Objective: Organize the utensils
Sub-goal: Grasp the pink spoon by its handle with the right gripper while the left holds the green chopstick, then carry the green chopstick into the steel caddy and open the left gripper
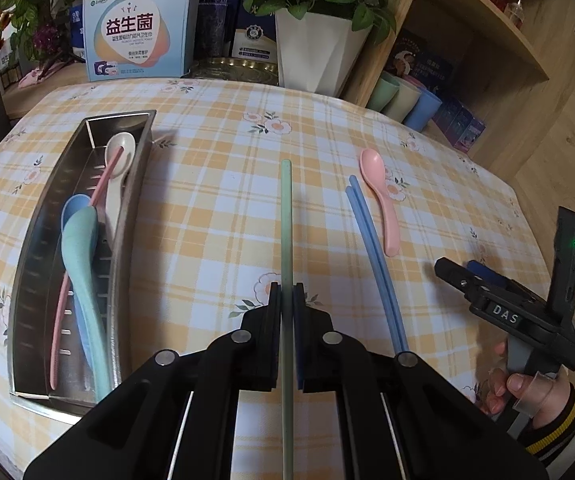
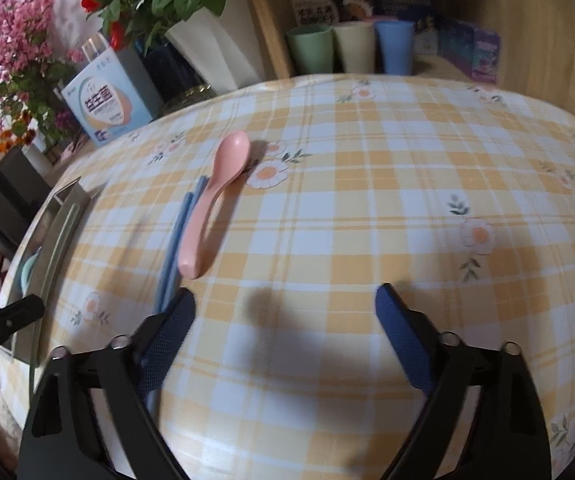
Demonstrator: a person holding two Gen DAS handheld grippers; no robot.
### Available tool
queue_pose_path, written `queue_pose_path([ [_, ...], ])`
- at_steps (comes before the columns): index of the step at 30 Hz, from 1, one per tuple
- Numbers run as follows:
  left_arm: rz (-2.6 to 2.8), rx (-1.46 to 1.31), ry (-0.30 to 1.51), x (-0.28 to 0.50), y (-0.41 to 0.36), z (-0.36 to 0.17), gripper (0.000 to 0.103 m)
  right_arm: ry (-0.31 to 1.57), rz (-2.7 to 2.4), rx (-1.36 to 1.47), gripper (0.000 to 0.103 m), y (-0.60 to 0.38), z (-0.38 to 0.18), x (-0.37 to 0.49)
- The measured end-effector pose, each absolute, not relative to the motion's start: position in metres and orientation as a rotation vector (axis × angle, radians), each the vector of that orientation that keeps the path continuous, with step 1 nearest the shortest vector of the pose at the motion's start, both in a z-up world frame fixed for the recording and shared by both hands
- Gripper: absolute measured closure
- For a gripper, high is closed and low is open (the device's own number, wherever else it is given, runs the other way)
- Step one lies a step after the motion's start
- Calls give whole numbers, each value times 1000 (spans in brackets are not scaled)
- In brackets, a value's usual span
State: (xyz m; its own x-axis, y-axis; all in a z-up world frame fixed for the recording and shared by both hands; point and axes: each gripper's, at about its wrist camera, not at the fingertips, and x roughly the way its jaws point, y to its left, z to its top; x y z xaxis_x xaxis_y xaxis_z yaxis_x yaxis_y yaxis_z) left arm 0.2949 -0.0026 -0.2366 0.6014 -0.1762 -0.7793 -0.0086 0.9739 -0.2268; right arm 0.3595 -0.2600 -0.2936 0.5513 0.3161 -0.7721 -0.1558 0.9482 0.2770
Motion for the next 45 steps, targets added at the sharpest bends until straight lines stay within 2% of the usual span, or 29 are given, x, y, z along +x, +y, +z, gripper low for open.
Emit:
queue_pose_path([
  [4, -103, -235, 906, 292, 3, -232, 97, 969, 382, 148, 37, -243, -282, 374],
  [6, -109, -243, 903, 291, 5, -232, 97, 974, 404, 148, 50, -234, -277, 383],
  [11, -116, -256, 901, 289, 9, -231, 97, 1011, 428, 193, 65, -211, -273, 411],
  [16, -116, -265, 892, 286, 12, -228, 97, 1065, 366, 218, 67, -195, -286, 431],
  [24, -108, -285, 894, 285, 20, -228, 97, 1109, 245, 321, 86, -198, -300, 443],
  [32, -107, -297, 902, 285, 21, -230, 97, 1117, 222, 268, 89, -192, -297, 440],
  [36, -107, -299, 900, 284, 22, -230, 97, 1062, 235, 275, 89, -193, -286, 427],
  [45, -111, -311, 886, 282, 29, -223, 97, 1001, 275, 511, 89, -196, -270, 381],
])
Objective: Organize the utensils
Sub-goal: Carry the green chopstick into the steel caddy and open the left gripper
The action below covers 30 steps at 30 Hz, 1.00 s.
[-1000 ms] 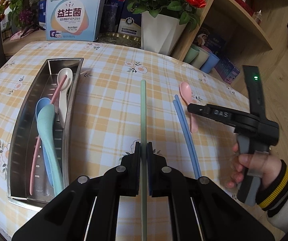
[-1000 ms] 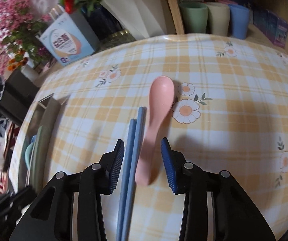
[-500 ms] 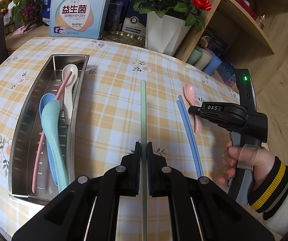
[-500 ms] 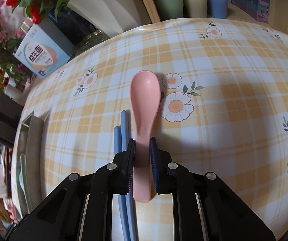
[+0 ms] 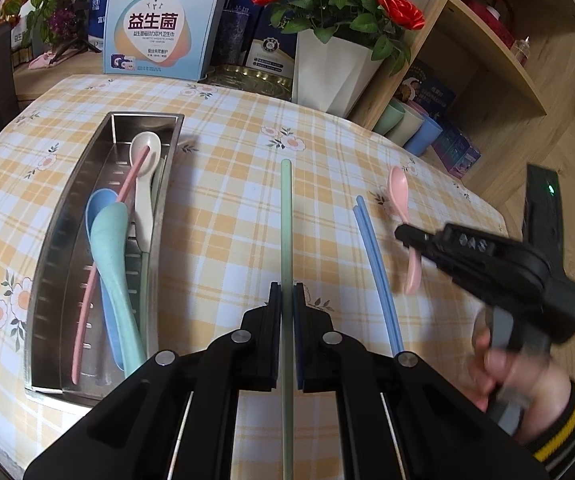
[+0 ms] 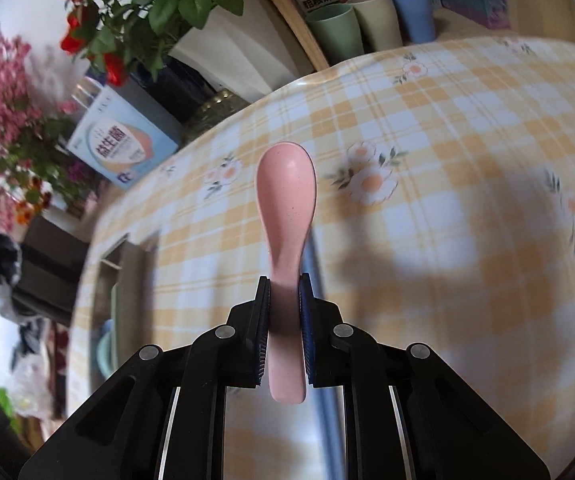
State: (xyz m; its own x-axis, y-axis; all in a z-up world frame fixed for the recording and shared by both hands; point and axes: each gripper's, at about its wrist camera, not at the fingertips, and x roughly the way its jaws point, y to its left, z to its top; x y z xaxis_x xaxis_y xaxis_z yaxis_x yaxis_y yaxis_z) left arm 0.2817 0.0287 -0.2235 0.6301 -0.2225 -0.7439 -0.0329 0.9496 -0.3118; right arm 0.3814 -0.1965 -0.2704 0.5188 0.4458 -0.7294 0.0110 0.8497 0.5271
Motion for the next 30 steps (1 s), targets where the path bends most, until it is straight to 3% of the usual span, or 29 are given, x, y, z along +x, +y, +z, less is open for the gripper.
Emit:
queue_pose_path([
  [20, -48, -335, 910, 306, 134, -193, 97, 975, 353, 549, 89, -186, -263, 345],
  [30, 12, -241, 1013, 340, 148, -219, 97, 973, 339, 574, 89, -196, -266, 345],
])
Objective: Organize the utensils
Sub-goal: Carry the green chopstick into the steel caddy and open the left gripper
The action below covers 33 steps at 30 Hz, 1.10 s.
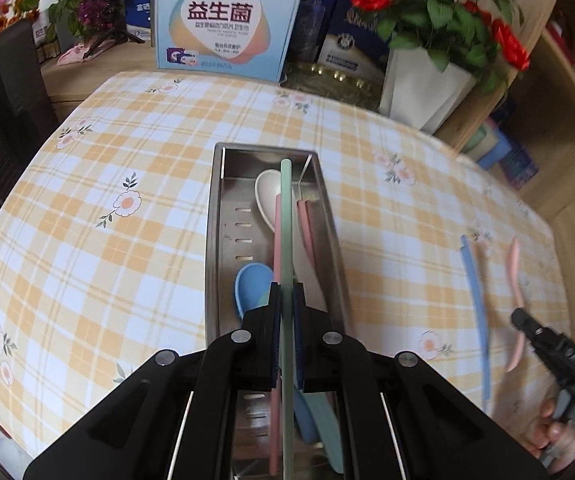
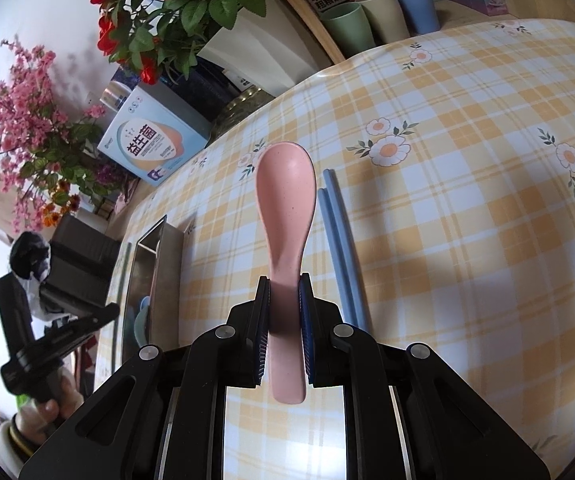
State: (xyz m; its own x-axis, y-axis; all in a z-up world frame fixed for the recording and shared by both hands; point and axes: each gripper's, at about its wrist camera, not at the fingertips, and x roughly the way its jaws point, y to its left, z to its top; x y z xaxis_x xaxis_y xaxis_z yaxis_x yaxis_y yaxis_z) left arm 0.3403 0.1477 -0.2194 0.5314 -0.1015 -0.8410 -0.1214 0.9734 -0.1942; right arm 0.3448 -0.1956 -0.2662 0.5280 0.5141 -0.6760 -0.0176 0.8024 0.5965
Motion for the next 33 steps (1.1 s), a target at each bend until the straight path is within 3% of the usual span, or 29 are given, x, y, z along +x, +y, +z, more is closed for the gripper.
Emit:
queue_pose_path([
  [9, 53, -203, 1063, 346, 147, -236, 97, 983, 333, 587, 89, -199, -270, 345],
  [26, 12, -222, 1039, 339, 151, -218, 95, 981, 350, 567, 89, -192, -264, 341],
  [33, -23, -209, 977, 325, 153, -197, 69, 987, 372, 532, 89, -180, -255, 341],
])
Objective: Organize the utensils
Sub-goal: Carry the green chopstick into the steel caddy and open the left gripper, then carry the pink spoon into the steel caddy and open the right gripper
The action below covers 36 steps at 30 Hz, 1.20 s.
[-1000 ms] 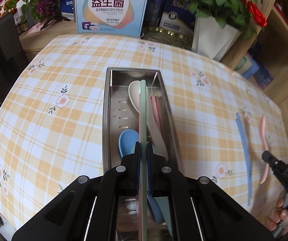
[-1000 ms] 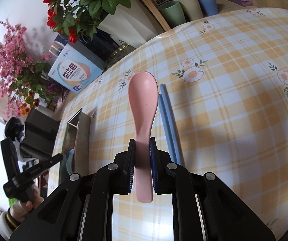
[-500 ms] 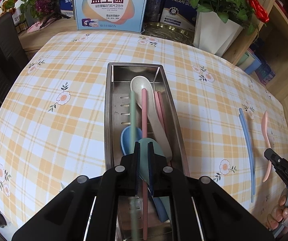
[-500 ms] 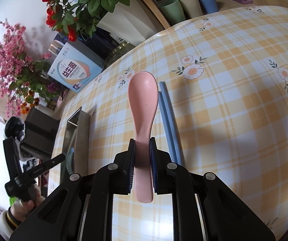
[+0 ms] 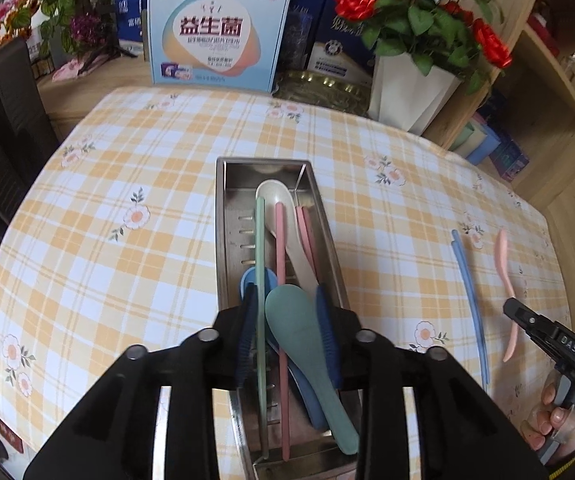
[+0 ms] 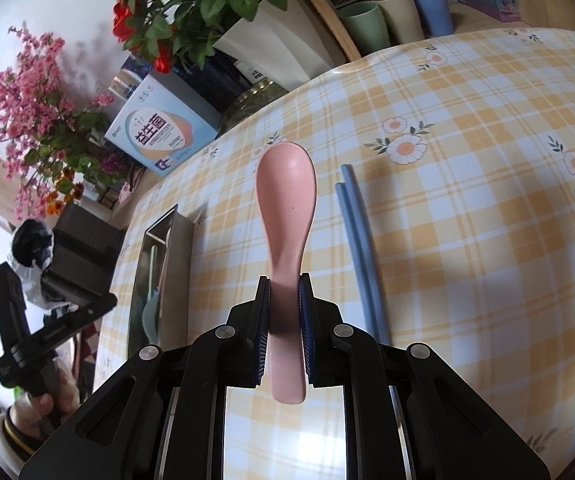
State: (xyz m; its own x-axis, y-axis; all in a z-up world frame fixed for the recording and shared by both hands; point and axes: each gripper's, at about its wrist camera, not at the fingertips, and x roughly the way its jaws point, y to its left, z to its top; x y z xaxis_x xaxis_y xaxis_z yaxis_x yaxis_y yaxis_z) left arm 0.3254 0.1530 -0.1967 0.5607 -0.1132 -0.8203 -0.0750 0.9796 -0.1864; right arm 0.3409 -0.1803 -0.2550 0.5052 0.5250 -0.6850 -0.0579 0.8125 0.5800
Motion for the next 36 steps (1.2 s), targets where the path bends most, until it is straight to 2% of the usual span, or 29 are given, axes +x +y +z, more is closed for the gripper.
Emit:
queue_pose_path([
  [5, -48, -179, 950, 311, 158, -189, 52, 1013, 399, 483, 89, -161, -249, 345],
  [13, -49, -154, 929, 294, 176, -194, 17, 1066, 491, 375, 89, -98, -235, 363],
  [16, -34, -162, 920, 290, 185, -196, 8, 1089, 529, 318, 89, -66, -233, 372],
  [25, -19, -130, 900, 281, 196, -200, 6, 1141, 578, 174, 89, 19, -234, 407],
  [36, -11, -180, 901, 279, 208, -209, 6, 1173, 584, 81, 89, 60, -242, 418],
])
